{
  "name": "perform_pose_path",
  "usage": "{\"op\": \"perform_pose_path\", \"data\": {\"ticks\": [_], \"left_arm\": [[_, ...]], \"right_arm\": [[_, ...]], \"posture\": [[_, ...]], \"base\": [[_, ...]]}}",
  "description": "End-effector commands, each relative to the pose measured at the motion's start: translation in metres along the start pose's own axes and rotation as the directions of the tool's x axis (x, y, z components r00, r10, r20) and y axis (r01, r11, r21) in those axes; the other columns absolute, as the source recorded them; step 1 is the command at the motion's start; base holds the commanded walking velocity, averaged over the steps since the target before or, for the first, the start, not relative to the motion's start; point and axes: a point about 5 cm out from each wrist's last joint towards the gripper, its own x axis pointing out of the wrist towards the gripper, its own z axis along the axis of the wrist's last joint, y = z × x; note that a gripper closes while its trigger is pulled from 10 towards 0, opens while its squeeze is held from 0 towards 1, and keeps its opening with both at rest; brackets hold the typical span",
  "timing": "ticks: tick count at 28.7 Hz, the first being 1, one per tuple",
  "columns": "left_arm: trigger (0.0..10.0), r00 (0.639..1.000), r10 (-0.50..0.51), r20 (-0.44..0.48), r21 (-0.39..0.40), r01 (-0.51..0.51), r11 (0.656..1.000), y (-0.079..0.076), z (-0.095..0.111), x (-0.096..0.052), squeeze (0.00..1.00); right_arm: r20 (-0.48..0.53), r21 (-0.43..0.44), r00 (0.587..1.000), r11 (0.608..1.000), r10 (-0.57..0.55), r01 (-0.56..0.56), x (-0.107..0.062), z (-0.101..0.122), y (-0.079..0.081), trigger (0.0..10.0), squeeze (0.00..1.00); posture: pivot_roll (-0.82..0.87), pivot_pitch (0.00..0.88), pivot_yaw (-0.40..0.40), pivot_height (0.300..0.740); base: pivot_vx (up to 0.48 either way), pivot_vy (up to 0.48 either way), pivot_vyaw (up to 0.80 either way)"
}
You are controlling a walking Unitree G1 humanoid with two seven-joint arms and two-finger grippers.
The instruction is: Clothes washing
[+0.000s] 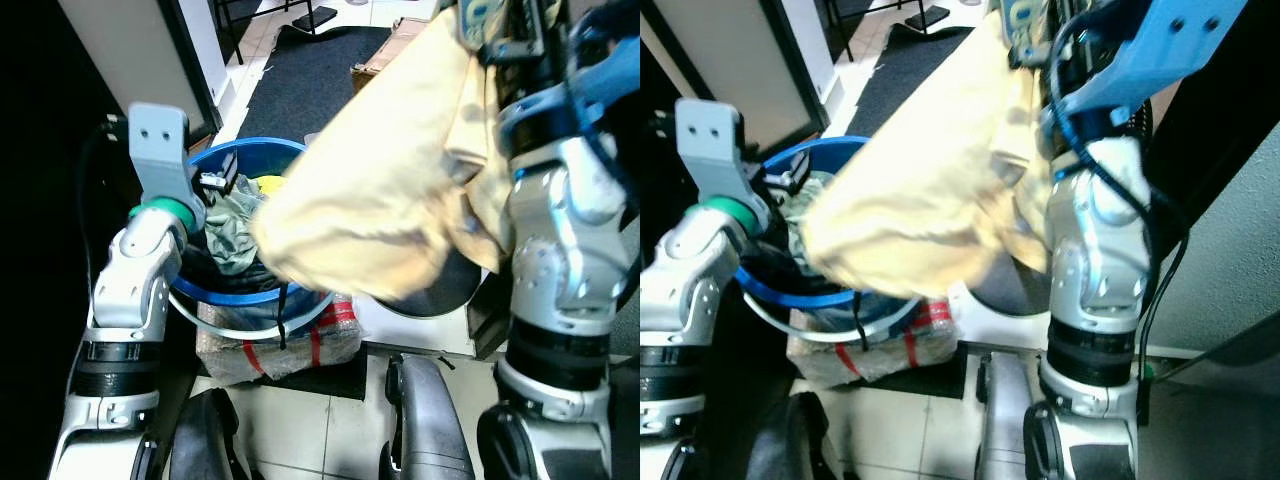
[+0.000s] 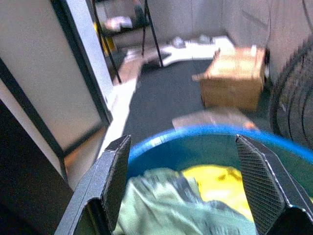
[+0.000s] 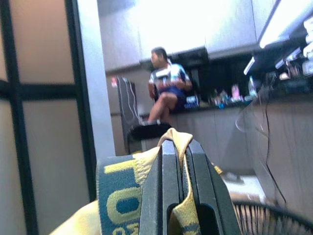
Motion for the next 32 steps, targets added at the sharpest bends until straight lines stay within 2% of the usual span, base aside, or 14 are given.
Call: {"op": "perform_pose_path", "data": {"ticks": [1, 6, 12, 15, 18, 20, 21, 24, 26, 27, 31, 32], "left_arm": [[10.0, 1.0, 0.01, 0.023, -0.003, -0.01, 1.0, 0.006, 0.005, -0.003, 0.0], [10.0, 0.996, 0.0, 0.091, 0.004, -0.001, 1.0, 0.002, 0.018, -0.008, 0.0], [10.0, 0.986, -0.061, 0.154, -0.008, 0.063, 0.998, -0.015, 0.029, -0.013, 0.0], [10.0, 0.979, -0.087, 0.185, 0.006, 0.088, 0.996, -0.019, 0.036, -0.017, 0.0], [10.0, 0.975, -0.069, 0.21, 0.009, 0.069, 0.998, -0.017, 0.044, -0.019, 0.0], [10.0, 0.974, -0.057, 0.219, 0.017, 0.055, 0.998, -0.017, 0.046, -0.018, 0.0], [10.0, 0.975, -0.045, 0.217, 0.017, 0.042, 0.999, -0.016, 0.046, -0.017, 0.0], [10.0, 0.977, -0.037, 0.211, 0.02, 0.033, 0.999, -0.015, 0.045, -0.017, 0.0], [10.0, 0.98, -0.018, 0.199, 0.018, 0.015, 1.0, -0.015, 0.043, -0.019, 0.0], [10.0, 0.982, -0.005, 0.188, 0.012, 0.003, 1.0, -0.014, 0.04, -0.02, 0.0], [10.0, 0.984, 0.004, 0.181, -0.004, -0.004, 1.0, -0.016, 0.036, -0.021, 0.0], [10.0, 0.984, 0.003, 0.18, -0.002, -0.003, 1.0, -0.016, 0.036, -0.02, 0.0]], "right_arm": [[-0.003, -0.008, 1.0, 1.0, 0.009, -0.009, -0.002, 0.0, 0.005, 10.0, 0.0], [-0.107, -0.034, 0.993, 0.999, -0.041, 0.038, -0.017, -0.018, -0.006, 10.0, 0.0], [-0.151, -0.035, 0.987, 0.998, -0.052, 0.047, -0.018, -0.027, -0.007, 10.0, 0.0], [-0.162, -0.029, 0.985, 0.998, -0.054, 0.05, -0.018, -0.032, -0.004, 10.0, 0.0], [-0.173, -0.025, 0.983, 0.998, -0.064, 0.06, -0.016, -0.034, -0.003, 10.0, 0.0], [-0.173, -0.025, 0.983, 0.998, -0.067, 0.064, -0.014, -0.034, -0.005, 10.0, 0.0], [-0.169, -0.021, 0.983, 0.997, -0.071, 0.068, -0.011, -0.034, -0.006, 10.0, 0.0], [-0.165, -0.018, 0.984, 0.997, -0.071, 0.069, -0.01, -0.034, -0.005, 10.0, 0.0], [-0.166, -0.011, 0.983, 0.996, -0.084, 0.083, -0.01, -0.037, -0.005, 10.0, 0.0], [-0.177, -0.01, 0.98, 0.996, -0.091, 0.09, -0.01, -0.042, -0.004, 10.0, 0.0], [-0.191, 0.009, 0.978, 0.997, -0.08, 0.083, -0.011, -0.05, 0.0, 10.0, 0.0], [-0.192, 0.01, 0.979, 0.997, -0.073, 0.076, -0.009, -0.051, 0.002, 10.0, 0.0]], "posture": [[-0.14, 0.071, 0.147, 0.475], [-0.14, 0.069, 0.111, 0.475], [-0.14, 0.072, 0.098, 0.475], [-0.14, 0.073, 0.095, 0.475], [-0.13, 0.073, 0.08, 0.475], [-0.11, 0.072, 0.068, 0.475], [-0.05, 0.085, 0.058, 0.475], [-0.05, 0.085, 0.058, 0.475], [-0.01, 0.084, 0.052, 0.475], [0.01, 0.053, 0.049, 0.475], [0.02, 0.075, 0.036, 0.475], [0.02, 0.048, 0.041, 0.475]], "base": [[0.0, 0.0, 0.0], [0.0, 0.0, 0.0], [0.0, 0.0, 0.0], [0.0, 0.0, 0.0], [0.0, 0.0, 0.0], [0.0, 0.0, 0.0], [0.0, 0.0, 0.0], [0.0, 0.0, 0.0], [0.0, 0.0, 0.0], [0.0, 0.0, 0.0], [0.0, 0.0, 0.0], [0.0, 0.0, 0.0]]}}
